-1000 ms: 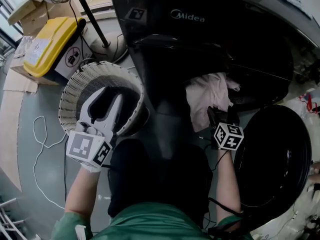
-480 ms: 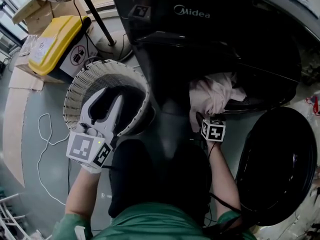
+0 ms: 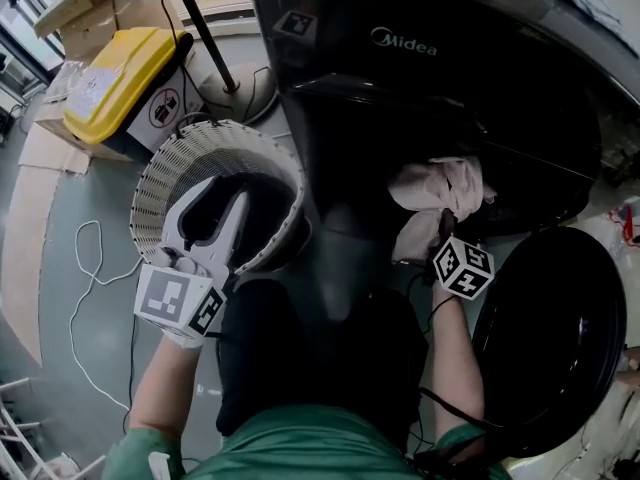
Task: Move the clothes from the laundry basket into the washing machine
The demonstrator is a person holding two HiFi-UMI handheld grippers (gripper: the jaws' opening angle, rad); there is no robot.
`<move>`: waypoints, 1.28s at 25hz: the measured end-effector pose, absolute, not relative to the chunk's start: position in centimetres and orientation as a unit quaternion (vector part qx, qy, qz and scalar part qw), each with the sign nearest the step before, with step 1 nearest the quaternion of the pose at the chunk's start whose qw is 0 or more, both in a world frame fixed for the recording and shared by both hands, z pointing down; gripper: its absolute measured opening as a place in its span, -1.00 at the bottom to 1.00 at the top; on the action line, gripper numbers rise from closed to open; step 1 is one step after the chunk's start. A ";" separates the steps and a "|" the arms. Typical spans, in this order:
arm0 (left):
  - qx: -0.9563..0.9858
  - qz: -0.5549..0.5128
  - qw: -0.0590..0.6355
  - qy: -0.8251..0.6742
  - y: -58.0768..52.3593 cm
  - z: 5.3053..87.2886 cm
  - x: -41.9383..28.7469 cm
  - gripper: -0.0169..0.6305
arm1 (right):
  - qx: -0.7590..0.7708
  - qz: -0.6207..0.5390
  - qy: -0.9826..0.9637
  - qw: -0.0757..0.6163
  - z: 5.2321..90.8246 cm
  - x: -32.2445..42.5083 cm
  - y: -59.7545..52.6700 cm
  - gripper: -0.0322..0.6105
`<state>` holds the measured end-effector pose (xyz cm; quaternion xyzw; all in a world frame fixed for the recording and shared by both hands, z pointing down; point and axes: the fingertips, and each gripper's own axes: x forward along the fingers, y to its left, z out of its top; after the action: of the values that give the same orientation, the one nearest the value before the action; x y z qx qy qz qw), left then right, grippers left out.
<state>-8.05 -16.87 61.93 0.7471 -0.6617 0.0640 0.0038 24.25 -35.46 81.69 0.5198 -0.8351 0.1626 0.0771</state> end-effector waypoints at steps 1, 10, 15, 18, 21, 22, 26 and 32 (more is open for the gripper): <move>0.746 0.064 0.003 -0.663 -16.7 61.8 -8.1 -0.47 | 0.523 0.147 -0.837 0.058 79.7 24.2 -36.3 -0.78; 0.735 0.073 0.005 -0.674 -14.6 61.8 -9.3 -0.48 | 0.479 0.132 -0.854 0.153 81.0 20.4 -44.1 -0.32; 0.736 0.071 0.003 -0.674 -14.4 61.8 -9.4 -0.48 | 0.478 0.122 -0.853 0.170 82.7 20.9 -41.3 0.04; 0.740 0.067 0.002 -0.669 -14.8 61.8 -9.0 -0.48 | 0.497 0.094 -0.851 0.145 80.6 21.9 -39.4 0.27; 0.746 0.062 0.001 -0.663 -15.6 61.7 -8.3 -0.48 | 0.495 0.104 -0.853 0.129 80.1 22.9 -36.5 0.43; 0.748 0.060 0.001 -0.661 -15.9 61.7 -8.1 -0.48 | 0.487 0.114 -0.855 0.138 80.9 23.0 -35.3 0.43; 0.756 0.056 0.001 -0.652 -16.7 61.7 -6.8 -0.48 | 0.446 0.160 -0.856 0.206 87.4 22.4 -32.0 0.42; 0.760 0.059 -0.002 -0.647 -16.3 61.2 -6.3 -0.48 | 0.479 0.189 -0.828 0.221 90.4 23.7 -33.0 -0.49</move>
<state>-6.28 -16.32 61.22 0.7602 -0.6469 0.0594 -0.0023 23.68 -33.05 90.35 0.4789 -0.8283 0.1892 0.2210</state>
